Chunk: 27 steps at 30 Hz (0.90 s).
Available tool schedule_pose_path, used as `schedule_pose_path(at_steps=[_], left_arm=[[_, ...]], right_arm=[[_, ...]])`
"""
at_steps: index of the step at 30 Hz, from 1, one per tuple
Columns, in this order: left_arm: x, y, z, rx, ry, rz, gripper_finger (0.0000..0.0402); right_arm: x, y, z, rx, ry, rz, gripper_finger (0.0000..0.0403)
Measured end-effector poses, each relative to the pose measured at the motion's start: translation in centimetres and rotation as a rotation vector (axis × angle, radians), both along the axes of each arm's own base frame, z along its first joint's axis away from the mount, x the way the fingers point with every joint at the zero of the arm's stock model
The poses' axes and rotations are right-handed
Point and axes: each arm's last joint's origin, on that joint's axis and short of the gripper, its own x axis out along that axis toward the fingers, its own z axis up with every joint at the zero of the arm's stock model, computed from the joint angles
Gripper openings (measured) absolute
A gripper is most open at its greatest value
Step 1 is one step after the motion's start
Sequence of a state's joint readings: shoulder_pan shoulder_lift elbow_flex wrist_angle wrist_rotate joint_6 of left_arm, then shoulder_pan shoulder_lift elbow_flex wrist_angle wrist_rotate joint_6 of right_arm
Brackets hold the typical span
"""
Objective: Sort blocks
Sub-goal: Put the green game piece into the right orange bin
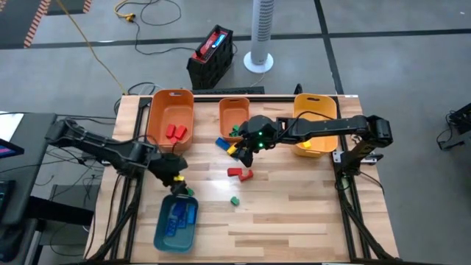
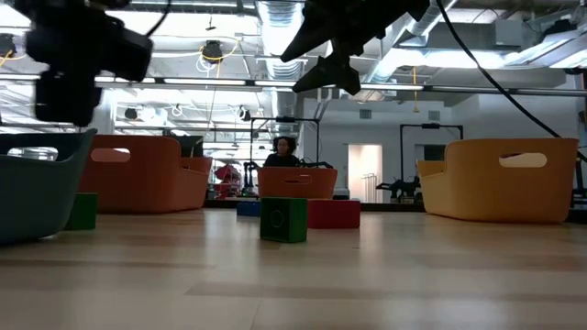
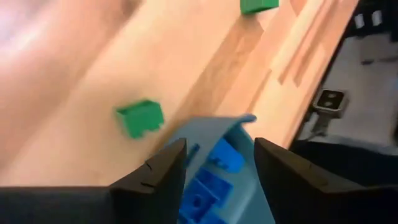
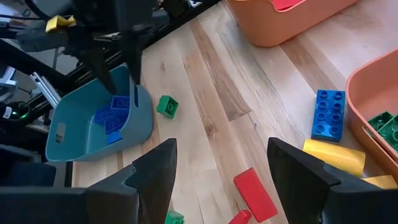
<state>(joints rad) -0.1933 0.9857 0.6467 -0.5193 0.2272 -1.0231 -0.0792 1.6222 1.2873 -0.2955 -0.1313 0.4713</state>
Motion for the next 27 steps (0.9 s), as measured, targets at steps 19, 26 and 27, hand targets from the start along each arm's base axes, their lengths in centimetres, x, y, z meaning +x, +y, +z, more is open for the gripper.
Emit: schedule_pose_path(at_steps=[19,26,27], left_arm=[[2.8,1.3,-1.7,0.676,-0.141,-0.948,0.0179],[3.6,0.6,-2.8,0.746,-0.183,-1.117,0.0179],[3.7,0.6,-3.0,0.748,-0.18,-1.133,0.0179]], right_arm=[[0.1,1.3,0.0,0.014,-0.002,0.031,0.026],[0.1,1.9,0.0,0.018,0.002,0.044,0.026],[0.1,1.9,0.0,0.018,0.002,0.044,0.026]])
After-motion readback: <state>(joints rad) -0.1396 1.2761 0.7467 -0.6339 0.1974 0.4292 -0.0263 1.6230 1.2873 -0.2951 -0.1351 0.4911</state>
